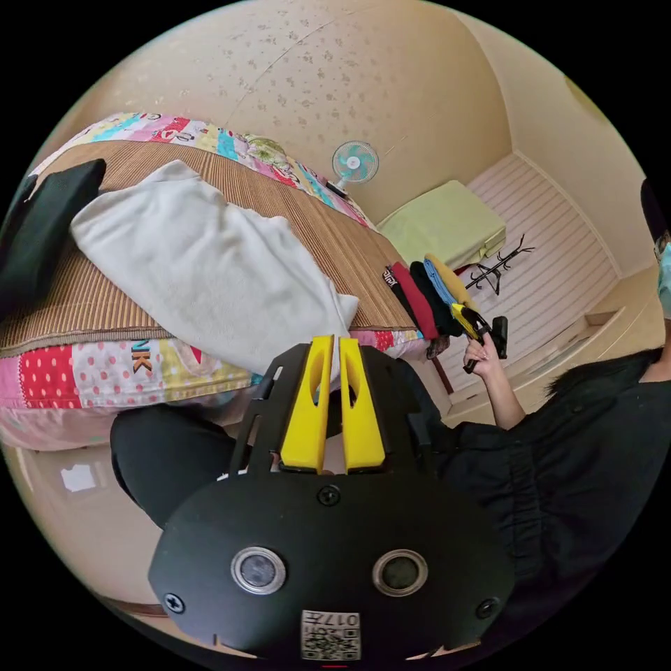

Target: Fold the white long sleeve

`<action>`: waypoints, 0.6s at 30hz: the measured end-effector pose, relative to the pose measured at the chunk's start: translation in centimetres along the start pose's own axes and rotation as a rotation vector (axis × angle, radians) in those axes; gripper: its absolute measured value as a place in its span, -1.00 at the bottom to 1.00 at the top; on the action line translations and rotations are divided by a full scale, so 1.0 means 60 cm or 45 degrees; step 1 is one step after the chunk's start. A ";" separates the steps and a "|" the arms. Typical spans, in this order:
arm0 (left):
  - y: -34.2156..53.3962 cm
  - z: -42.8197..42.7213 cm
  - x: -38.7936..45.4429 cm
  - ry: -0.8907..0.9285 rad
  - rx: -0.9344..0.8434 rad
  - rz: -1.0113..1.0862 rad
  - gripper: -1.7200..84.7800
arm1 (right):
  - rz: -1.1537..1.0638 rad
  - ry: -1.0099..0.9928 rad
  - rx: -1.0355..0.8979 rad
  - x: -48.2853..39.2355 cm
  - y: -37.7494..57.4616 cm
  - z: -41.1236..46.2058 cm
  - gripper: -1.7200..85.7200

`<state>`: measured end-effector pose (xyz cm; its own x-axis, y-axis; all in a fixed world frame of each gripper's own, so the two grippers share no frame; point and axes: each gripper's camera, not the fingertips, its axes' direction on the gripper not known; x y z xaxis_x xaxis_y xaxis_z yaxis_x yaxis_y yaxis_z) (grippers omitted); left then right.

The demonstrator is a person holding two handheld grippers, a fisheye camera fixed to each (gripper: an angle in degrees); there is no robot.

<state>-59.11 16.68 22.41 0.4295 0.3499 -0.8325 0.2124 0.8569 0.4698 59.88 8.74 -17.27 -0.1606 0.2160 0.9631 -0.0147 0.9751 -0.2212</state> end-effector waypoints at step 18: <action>-0.260 0.503 0.223 -0.873 -0.559 0.014 -0.67 | 0.058 -0.143 0.044 0.080 0.148 -0.067 -0.95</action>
<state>-30.18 -3.42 12.82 0.9018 0.1718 -0.3966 -0.0976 0.9748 0.2003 62.96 18.63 -13.98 -0.2715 0.2513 0.9291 -0.0389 0.9617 -0.2714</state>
